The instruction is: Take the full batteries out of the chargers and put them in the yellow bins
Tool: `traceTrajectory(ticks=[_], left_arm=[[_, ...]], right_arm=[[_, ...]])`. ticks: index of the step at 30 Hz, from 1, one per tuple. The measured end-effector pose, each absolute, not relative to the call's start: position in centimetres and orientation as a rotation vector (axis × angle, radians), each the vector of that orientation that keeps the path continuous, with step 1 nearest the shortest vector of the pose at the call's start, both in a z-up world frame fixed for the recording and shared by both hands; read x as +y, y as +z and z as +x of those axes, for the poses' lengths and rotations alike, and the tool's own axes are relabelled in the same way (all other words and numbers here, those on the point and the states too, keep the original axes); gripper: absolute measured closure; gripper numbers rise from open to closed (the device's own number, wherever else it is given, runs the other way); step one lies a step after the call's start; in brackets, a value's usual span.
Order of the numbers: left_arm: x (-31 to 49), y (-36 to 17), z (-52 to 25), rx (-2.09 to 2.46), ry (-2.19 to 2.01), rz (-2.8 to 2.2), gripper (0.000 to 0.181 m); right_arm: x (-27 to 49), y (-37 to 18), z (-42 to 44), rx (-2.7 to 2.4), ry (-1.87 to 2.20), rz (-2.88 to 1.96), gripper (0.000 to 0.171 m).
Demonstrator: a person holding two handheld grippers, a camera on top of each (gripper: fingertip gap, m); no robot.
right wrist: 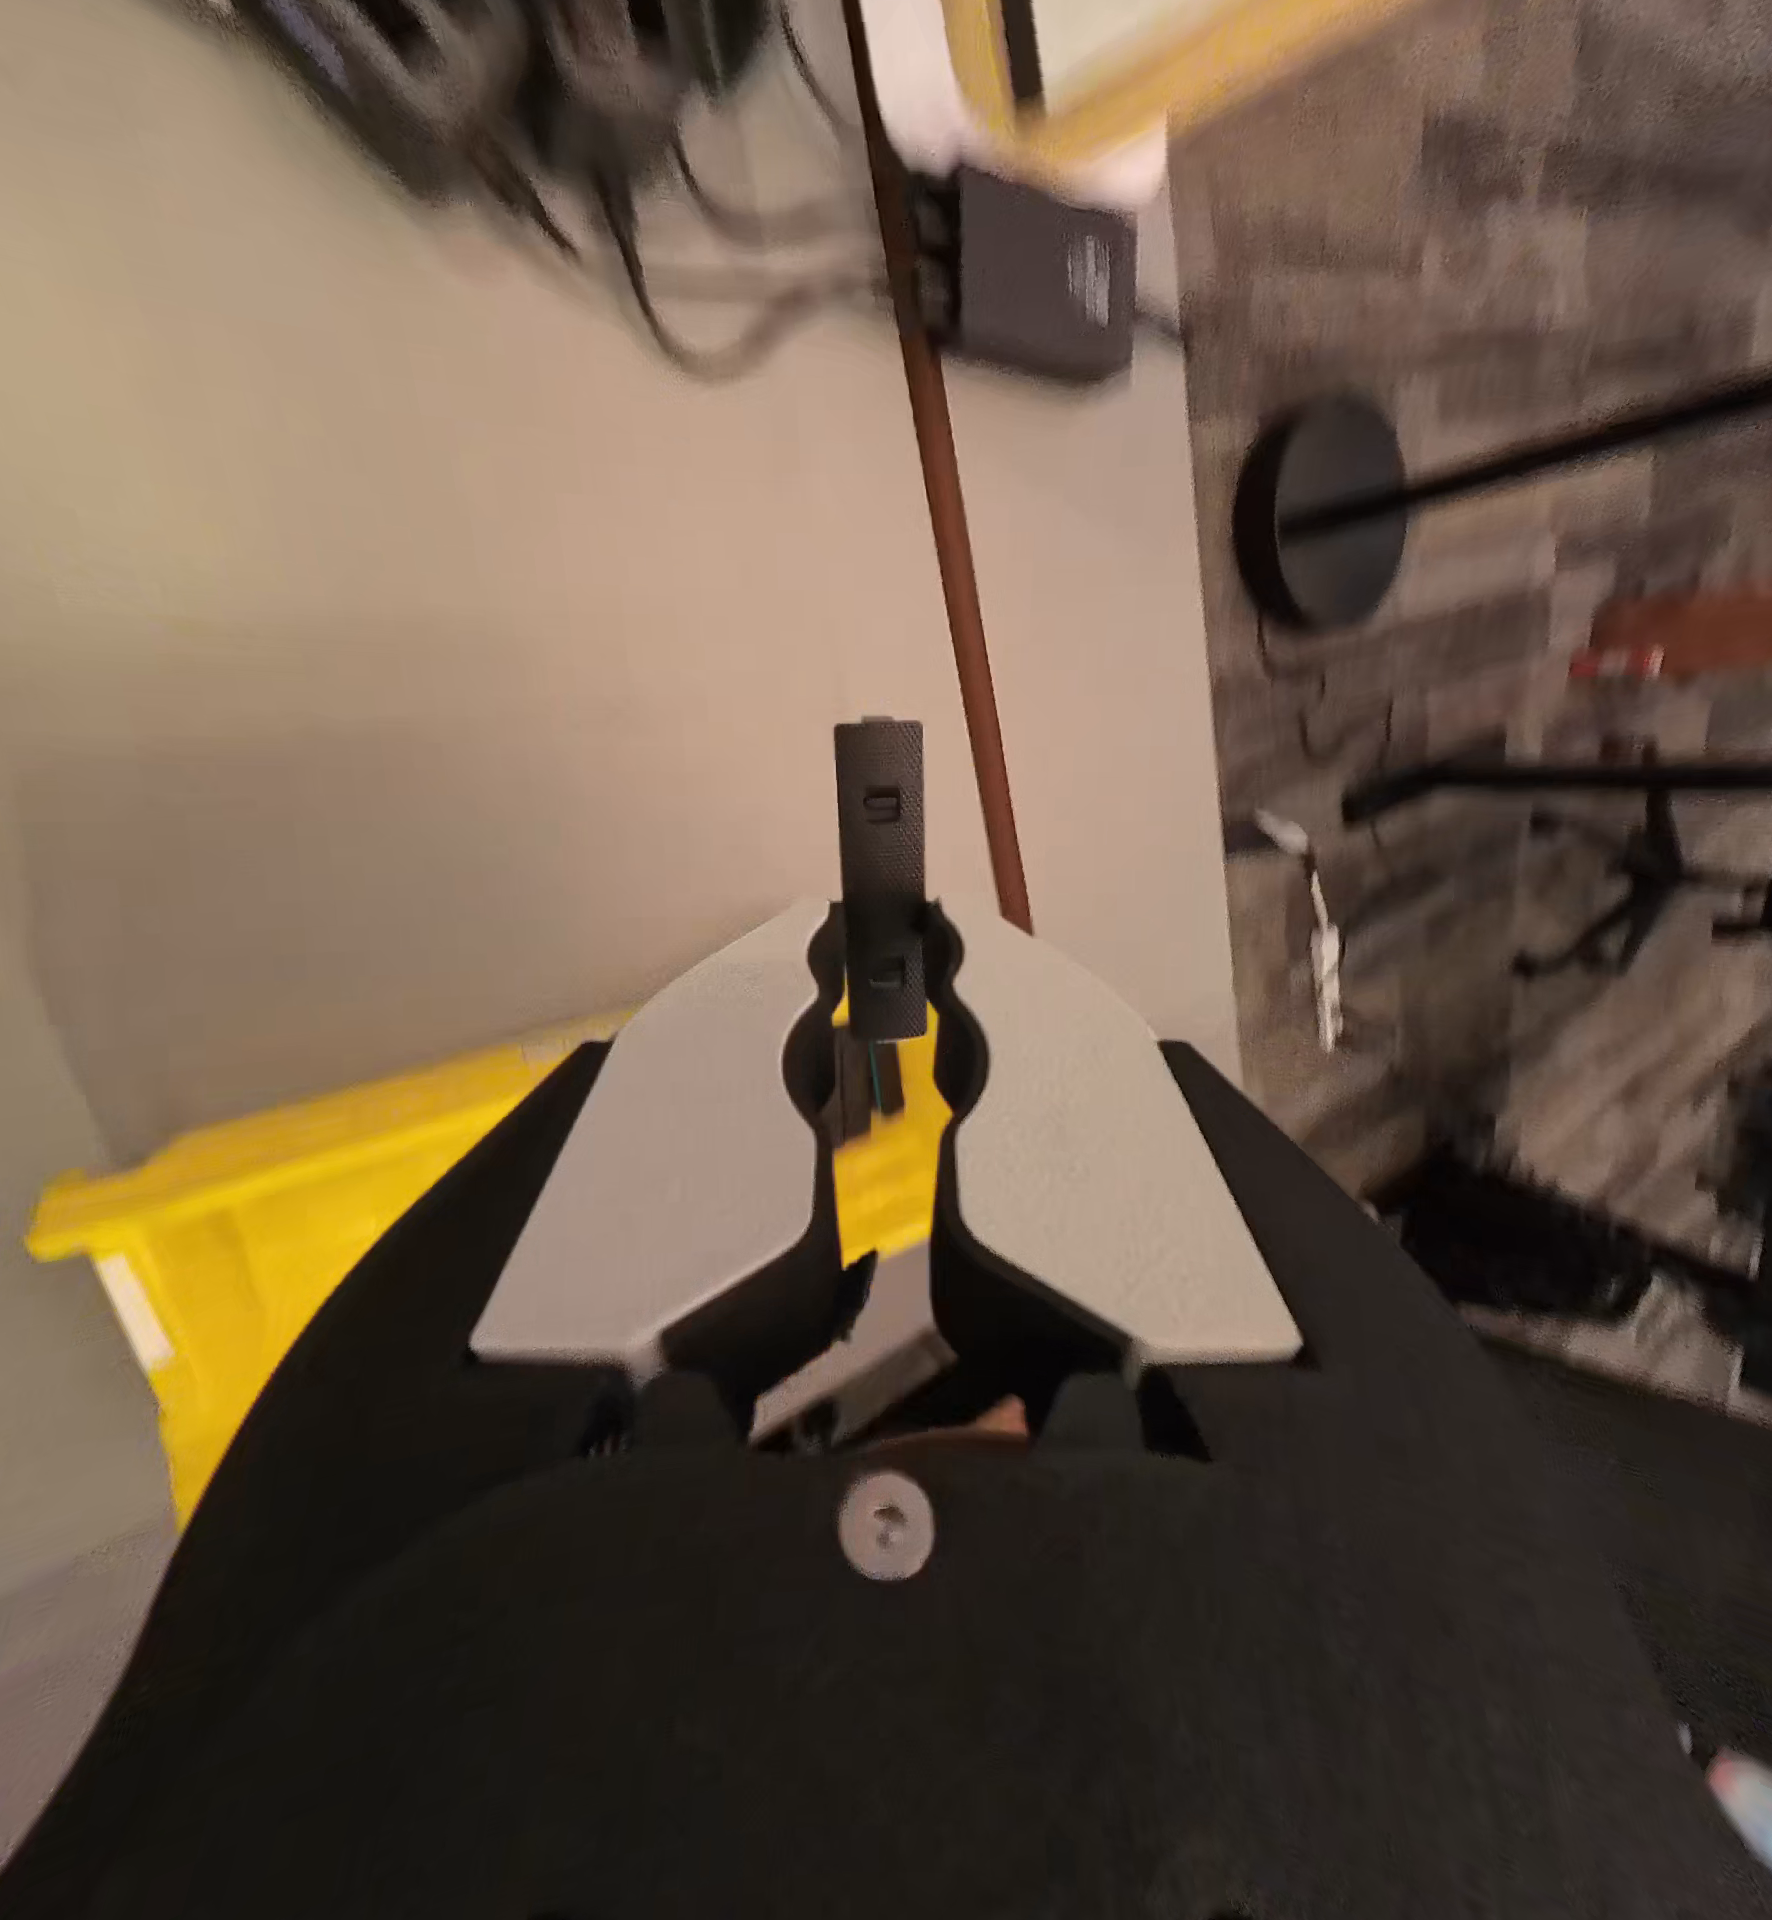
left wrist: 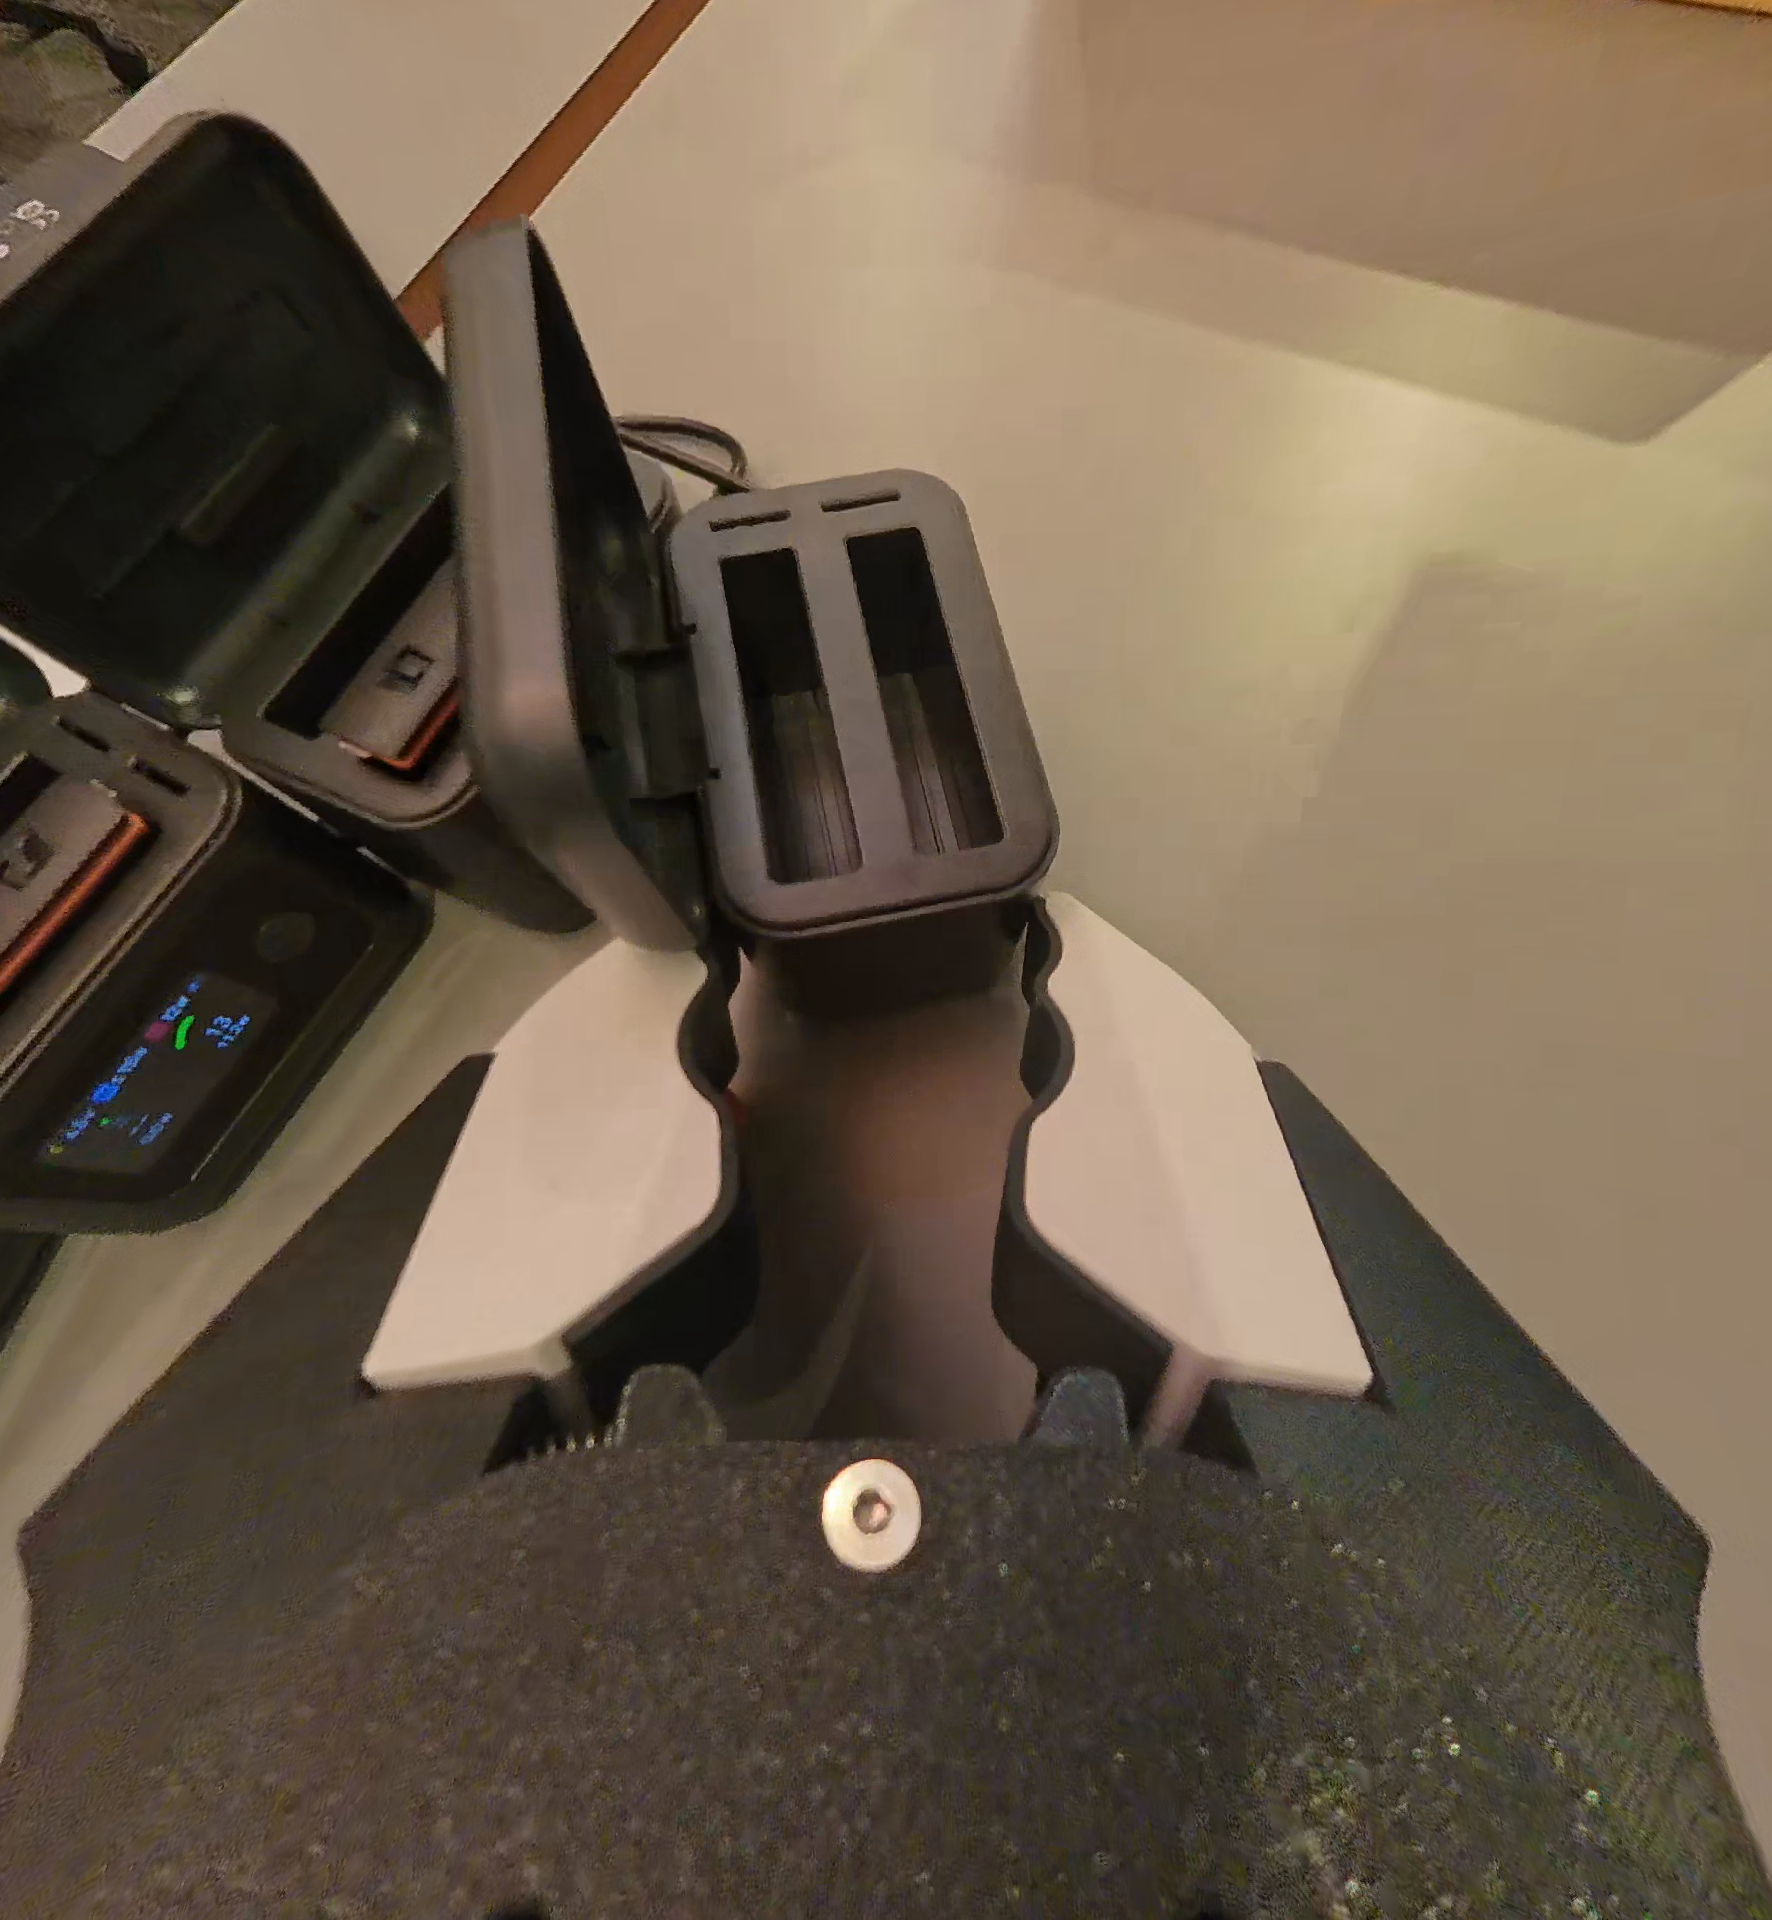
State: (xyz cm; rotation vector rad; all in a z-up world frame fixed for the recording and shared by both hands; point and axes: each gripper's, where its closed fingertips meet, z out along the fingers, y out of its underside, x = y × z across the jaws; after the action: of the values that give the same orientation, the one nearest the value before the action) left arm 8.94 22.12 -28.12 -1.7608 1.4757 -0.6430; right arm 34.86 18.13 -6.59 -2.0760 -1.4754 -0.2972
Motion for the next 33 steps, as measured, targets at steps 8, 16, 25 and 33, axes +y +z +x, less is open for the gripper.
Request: traceTrajectory(ticks=[8,16,25,33], left_arm=[[21.8,-28.1,10.4,1.523,-0.647,-1.73,0.128],[21.5,-28.1,11.2,1.535,-0.68,-1.73,0.129],[21.4,-28.2,11.7,1.563,-0.694,-1.716,0.13],[21.6,-28.2,12.9,1.613,-0.713,-1.694,0.13]], right_arm=[[14.3,-17.3,46.3,-1.383,-0.304,-2.468,0.157],[14.6,-25.2,46.4,-1.469,-0.26,-2.558,0.157],[15.8,-25.3,46.9,-1.492,-0.409,-2.54,0.153],[16.2,-17.1,43.4,-1.289,-0.37,-2.386,0.142]])
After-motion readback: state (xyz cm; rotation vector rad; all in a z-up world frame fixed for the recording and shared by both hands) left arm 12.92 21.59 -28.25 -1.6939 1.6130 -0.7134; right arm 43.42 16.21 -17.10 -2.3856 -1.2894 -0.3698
